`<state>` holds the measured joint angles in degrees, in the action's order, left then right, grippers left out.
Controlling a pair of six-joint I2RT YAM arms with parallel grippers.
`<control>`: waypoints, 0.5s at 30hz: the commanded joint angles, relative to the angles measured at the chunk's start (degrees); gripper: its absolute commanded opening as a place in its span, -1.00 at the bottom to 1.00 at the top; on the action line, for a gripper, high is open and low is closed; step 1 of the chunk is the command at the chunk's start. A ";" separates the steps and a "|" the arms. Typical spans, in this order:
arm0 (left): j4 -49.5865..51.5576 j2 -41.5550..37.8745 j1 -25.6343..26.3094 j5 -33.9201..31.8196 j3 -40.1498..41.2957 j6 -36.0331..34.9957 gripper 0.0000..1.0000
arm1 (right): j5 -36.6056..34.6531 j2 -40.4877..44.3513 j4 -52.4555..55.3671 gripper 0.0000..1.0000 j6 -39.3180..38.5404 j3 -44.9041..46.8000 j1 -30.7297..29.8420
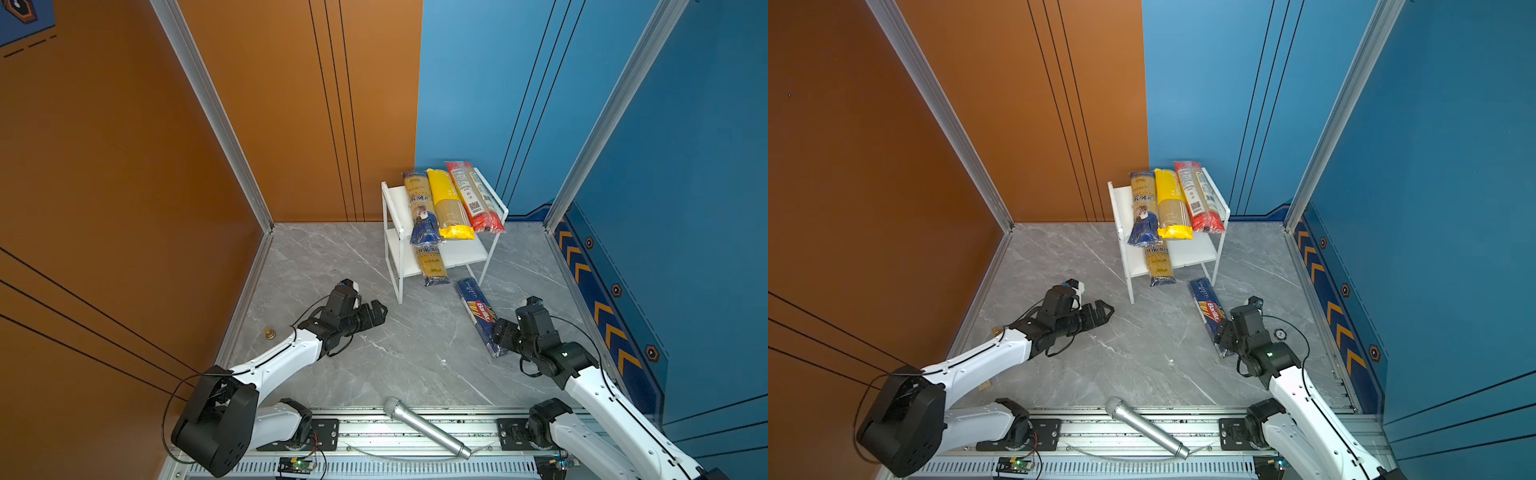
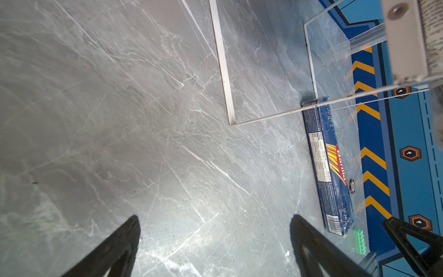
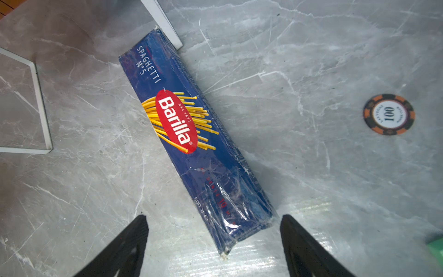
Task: Arrange pasta packages on shelves
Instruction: Rotate the pasta box at the center of the table.
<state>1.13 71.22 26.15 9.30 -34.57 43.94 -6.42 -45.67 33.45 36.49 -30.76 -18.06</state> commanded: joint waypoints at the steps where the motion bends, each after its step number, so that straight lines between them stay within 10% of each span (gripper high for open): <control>1: 1.44 -0.57 -0.23 -0.20 -0.20 -0.96 0.96 | 1.95 -1.31 -0.19 0.74 0.42 1.27 1.08; 15: 2.76 -0.39 0.29 -0.68 -0.86 -0.88 0.96 | 6.22 -8.99 -5.74 0.80 -2.10 3.16 4.13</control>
<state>2.46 71.22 26.20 9.28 -34.59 43.94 -1.52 -53.71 29.78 35.77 -28.56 -14.55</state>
